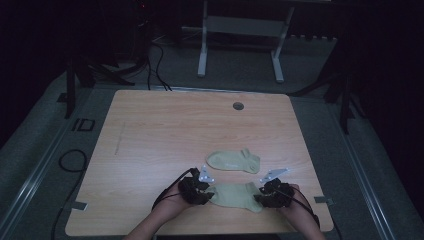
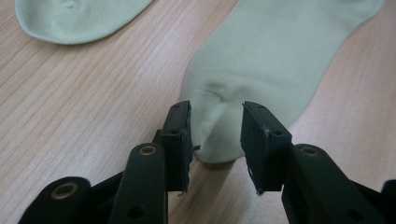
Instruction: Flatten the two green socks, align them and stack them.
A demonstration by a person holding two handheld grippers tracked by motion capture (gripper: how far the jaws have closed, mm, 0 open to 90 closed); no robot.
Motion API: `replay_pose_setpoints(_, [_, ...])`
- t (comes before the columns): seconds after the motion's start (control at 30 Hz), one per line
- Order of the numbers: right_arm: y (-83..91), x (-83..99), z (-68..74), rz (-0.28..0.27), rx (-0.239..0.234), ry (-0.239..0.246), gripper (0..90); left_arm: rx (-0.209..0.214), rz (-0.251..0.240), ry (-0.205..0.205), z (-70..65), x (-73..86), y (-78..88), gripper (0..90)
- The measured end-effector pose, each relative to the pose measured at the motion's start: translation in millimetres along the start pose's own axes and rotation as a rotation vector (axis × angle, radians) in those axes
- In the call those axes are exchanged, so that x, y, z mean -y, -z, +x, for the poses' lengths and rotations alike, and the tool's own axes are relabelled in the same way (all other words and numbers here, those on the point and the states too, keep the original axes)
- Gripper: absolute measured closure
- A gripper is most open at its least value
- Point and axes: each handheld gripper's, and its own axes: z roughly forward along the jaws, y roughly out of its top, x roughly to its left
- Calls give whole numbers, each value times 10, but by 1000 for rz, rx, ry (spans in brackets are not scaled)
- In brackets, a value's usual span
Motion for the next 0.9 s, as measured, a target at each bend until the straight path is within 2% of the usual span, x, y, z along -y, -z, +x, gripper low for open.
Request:
replay_pose_setpoints(0.13, [-1,5,28,-9,5,8,742,-1,32,-13,-14,8,-41,709])
replay_pose_setpoints(0.2, [-2,6,45,-11,6,9,770,2,30,-6,-11,11,-40,715])
replay_pose_setpoints(0.3, [-3,6,43,-12,2,2,821,16,30,-7,-12,8,-43,814])
replay_pose_setpoints(0.33, [-5,6,42,-16,3,1,827,8,29,-13,-19,5,-43,857])
replay_pose_setpoints(0.5, [30,7,38,-29,2,-35,842,5,13,11,-8,4,-20,877])
replay_pose_setpoints(0.57, [98,-5,34,-49,1,-40,843,10,-3,31,19,0,27,878])
replay_pose_setpoints(0.77, [335,-138,-11,-120,10,-51,842,6,-56,50,127,-105,256,878])
replay_pose_setpoints(0.8, [355,-161,-22,-124,12,-52,843,-15,-64,43,140,-132,287,877])
replay_pose_setpoints(0.9, [405,-261,-87,-140,27,-57,842,-37,-72,38,204,-230,371,877])
